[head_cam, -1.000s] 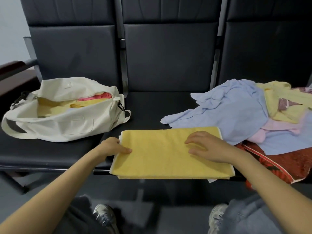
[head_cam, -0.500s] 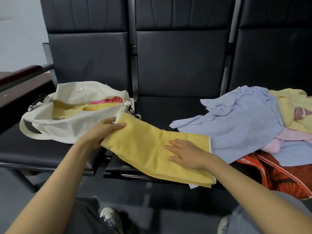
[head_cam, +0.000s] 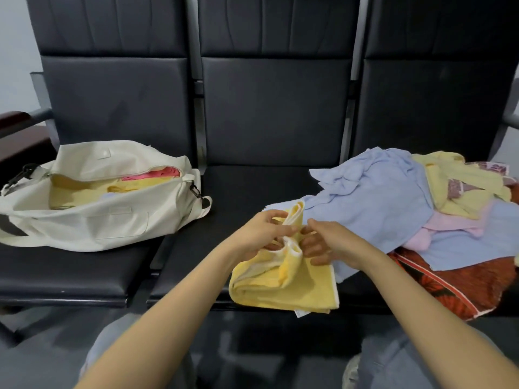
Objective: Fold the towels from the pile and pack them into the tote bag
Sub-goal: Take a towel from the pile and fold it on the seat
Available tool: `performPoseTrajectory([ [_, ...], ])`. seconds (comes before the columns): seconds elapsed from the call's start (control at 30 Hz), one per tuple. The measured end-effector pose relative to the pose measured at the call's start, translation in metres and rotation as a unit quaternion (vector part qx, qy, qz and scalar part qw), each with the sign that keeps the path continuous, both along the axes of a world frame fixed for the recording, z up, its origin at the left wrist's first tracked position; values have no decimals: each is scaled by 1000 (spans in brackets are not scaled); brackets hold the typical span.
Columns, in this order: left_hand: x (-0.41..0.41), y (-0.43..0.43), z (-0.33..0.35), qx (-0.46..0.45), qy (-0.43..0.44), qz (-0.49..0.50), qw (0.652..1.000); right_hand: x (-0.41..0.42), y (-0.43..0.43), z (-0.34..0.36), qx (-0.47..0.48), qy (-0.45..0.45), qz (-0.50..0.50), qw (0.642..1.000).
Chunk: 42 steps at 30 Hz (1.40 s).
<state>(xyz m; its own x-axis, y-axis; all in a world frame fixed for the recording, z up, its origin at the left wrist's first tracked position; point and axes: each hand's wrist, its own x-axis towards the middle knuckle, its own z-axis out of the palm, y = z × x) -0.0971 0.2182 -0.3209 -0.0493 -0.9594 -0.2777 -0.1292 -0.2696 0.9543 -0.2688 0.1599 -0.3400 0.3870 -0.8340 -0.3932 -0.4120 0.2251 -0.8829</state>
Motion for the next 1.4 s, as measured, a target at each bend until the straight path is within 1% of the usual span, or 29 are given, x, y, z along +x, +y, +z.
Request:
performPoseTrajectory([
  [0.07,-13,-3,-1,1,27,-11,1000,-5,0,0,27,-8,-17,999],
  [0.13,-18,-5,-1,-17,28,-24,999,-9,-2,-2,47,-13,-29,998],
  [0.23,-11,-8,-4,-55,14,11,998,-12,-4,-8,38,23,-16,999],
  [0.27,-7,-9,-8,-60,-12,28,998,-13,-5,-10,29,42,-7,999],
  [0.3,-2,-9,-11,-60,-59,37,996,-13,-5,-11,23,53,-3,998],
  [0.33,3,-7,-12,-49,-129,24,990,-14,-4,-12,20,54,-3,998],
  [0.4,9,0,-13,3,-278,-58,959,-14,-2,-13,16,50,-3,999],
  [0.43,11,4,-12,30,-322,-98,941,-13,-1,-13,11,50,-2,999],
  [0.47,12,8,-12,47,-344,-123,930,-12,0,-13,-2,58,0,998],
  [0.6,17,17,-10,59,-358,-160,918,-6,1,-14,-100,95,-26,990],
  [0.67,23,20,-9,60,-359,-175,915,-2,2,-12,-139,76,-53,986],
  [0.73,31,25,-7,36,-338,-127,932,2,4,-8,-163,46,-75,983],
  [0.8,33,33,-3,-38,-349,-47,935,4,3,-6,-187,39,-84,978],
  [0.83,32,38,-2,-77,-347,-36,934,5,2,-6,-196,47,-80,976],
  [0.87,31,42,-2,-96,-326,-54,939,5,2,-6,-197,61,-71,976],
  [0.93,30,51,-5,-72,-263,-149,951,5,-1,-10,-179,87,-54,979],
  [1.0,30,58,-10,-52,-228,-236,943,3,-1,-11,-163,114,-36,979],
  [1.03,31,59,-13,-53,-215,-254,942,2,1,-10,-159,134,-24,978],
  [1.07,31,60,-15,-55,-193,-252,947,0,2,-10,-156,155,-9,975],
  [1.1,31,61,-17,-53,-160,-232,958,-2,3,-10,-153,173,8,973],
  [1.17,33,57,-22,-70,-118,-151,979,-5,5,-10,-139,192,44,971],
  [1.2,36,54,-25,-89,-137,-95,982,-7,5,-10,-132,190,57,971],
  [1.23,40,49,-30,-104,-185,-38,976,-8,5,-10,-126,176,59,975],
  [1.3,45,42,-37,-113,-305,43,945,-10,5,-8,-109,114,27,987],
  [1.33,47,41,-39,-102,-337,63,934,-12,5,-7,-98,87,7,991],
  [1.37,48,38,-41,-78,-346,74,932,-14,4,-8,-92,79,-2,993],
  [1.4,48,36,-43,-47,-340,78,936,-17,4,-9,-99,106,8,989],
])
